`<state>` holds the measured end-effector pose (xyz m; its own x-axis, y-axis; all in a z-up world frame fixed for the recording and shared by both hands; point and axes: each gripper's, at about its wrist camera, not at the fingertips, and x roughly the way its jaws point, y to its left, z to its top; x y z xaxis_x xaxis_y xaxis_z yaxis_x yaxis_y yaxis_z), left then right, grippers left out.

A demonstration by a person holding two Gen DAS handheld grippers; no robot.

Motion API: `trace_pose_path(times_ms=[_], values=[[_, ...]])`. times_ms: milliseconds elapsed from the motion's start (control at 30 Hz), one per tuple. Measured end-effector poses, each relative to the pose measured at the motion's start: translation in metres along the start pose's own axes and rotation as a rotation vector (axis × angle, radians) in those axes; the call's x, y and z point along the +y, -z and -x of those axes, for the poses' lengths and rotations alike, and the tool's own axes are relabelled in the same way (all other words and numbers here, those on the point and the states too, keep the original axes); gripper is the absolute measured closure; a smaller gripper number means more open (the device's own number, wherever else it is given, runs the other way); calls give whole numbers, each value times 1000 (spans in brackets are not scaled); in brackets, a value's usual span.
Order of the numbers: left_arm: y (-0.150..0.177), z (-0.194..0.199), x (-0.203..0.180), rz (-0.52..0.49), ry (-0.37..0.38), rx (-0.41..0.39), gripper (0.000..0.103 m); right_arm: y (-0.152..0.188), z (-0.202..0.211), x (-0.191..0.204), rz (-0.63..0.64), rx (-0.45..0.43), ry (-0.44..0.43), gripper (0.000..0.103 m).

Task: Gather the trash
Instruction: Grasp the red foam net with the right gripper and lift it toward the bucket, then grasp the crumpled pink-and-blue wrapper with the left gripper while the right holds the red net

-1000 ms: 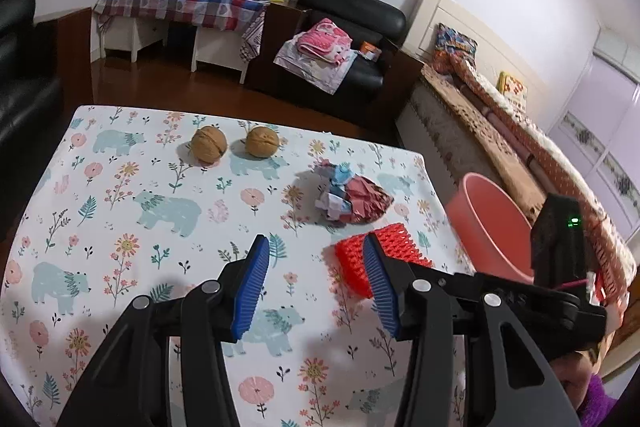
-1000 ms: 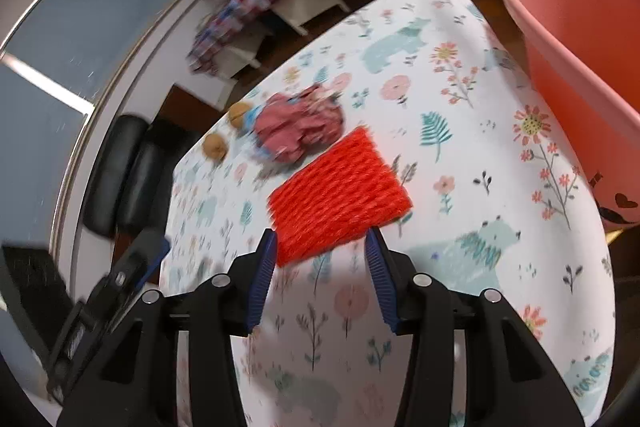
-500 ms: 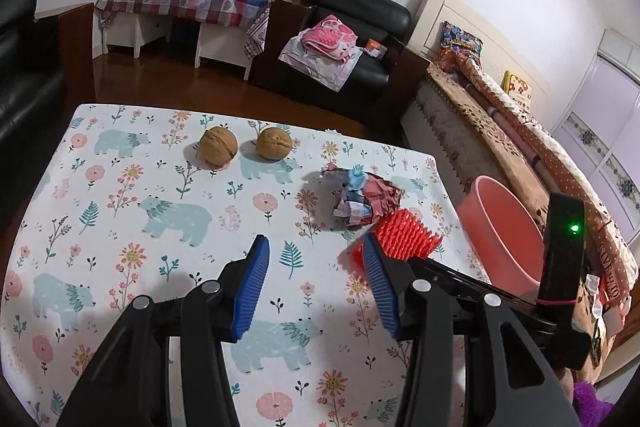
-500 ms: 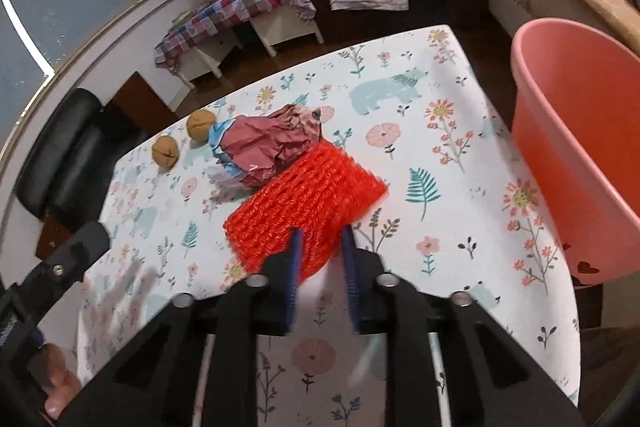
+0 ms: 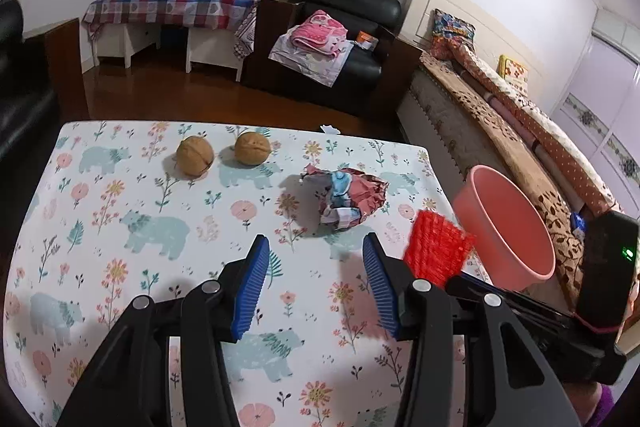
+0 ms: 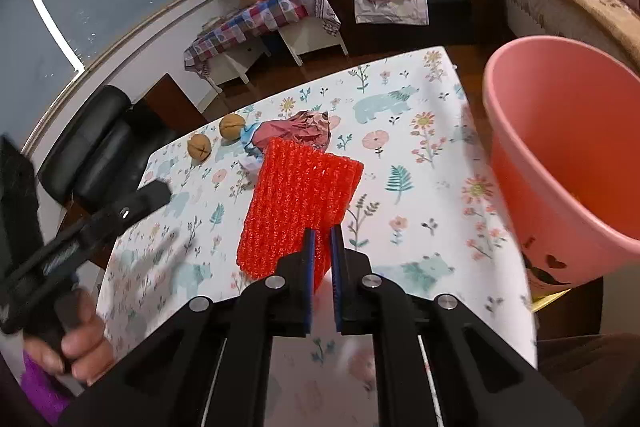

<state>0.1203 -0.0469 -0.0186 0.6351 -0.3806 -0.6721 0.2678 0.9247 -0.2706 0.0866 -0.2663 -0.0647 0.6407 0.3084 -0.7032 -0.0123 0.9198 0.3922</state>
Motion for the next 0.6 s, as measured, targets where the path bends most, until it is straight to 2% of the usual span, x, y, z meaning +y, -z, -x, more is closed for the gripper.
trace_pose_path(times_ms=[233, 533, 600], values=[[-11, -19, -14, -54, -15, 18, 55, 14, 19, -10, 16, -10, -6, 95], [-20, -54, -23, -88, -35, 39, 55, 28, 23, -20, 37, -8, -15, 95], [-22, -61, -25, -96, -40, 45, 52, 29, 21, -23, 27, -6, -23, 95]])
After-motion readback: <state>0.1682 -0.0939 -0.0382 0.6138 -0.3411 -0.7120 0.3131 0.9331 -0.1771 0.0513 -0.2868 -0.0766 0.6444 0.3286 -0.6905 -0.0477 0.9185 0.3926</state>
